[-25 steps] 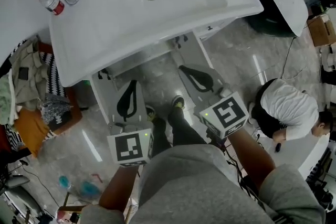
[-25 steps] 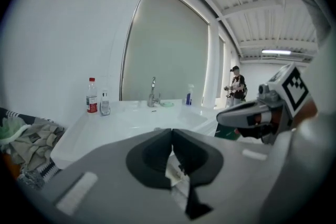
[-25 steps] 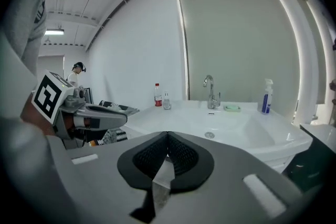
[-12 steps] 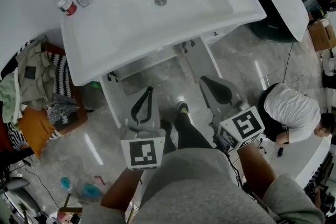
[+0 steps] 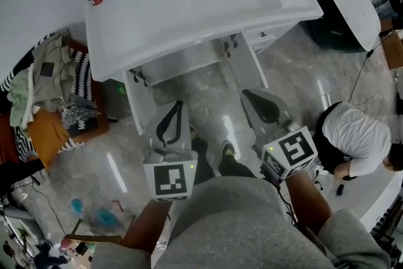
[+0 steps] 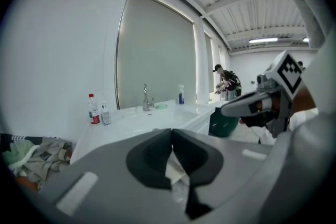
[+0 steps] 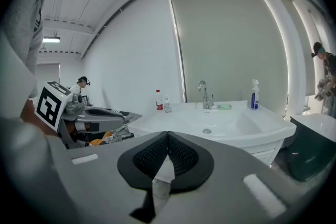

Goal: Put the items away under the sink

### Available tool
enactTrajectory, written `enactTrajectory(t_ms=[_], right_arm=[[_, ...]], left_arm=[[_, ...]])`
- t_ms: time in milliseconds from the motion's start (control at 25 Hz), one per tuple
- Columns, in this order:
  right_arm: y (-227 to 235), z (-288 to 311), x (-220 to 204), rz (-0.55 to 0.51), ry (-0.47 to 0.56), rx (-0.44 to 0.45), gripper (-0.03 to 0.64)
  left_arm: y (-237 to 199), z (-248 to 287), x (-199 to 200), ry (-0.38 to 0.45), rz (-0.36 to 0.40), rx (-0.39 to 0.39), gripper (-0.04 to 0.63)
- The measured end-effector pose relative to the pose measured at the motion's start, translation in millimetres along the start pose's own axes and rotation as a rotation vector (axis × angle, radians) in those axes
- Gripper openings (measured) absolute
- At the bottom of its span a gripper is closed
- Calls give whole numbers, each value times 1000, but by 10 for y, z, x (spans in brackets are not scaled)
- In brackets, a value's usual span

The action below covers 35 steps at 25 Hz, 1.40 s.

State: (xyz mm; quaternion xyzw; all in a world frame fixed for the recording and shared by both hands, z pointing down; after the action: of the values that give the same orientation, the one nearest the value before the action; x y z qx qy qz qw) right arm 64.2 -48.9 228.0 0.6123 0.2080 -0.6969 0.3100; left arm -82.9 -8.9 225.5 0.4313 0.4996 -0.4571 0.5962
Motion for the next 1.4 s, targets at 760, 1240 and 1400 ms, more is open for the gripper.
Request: enactTrajectory(t_ms=[760,1240,1400], right_arm=[[-9,-1684,-87,36,120,94,-2],[157,-1960,-60,66,134,16,-2],[207,-1966,-71,63,126,4,-2]], left_arm=[[1349,-1212,192,44,2,170,11],[1553,-1249,377,122,2,112,12],[1560,-1202,339,110,-13,101,11]])
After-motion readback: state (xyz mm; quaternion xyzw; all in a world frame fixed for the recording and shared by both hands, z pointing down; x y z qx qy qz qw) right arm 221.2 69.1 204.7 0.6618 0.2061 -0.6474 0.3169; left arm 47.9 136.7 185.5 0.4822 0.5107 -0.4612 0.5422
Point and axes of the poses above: the fingertips, and each gripper's own axes: z forward along the fingers, y to its right, x out of its top, the point moved 2 cm from there along -z, backward along the fingers, and after that the axes turned 12 degrees about y, right-handed, at the moved point
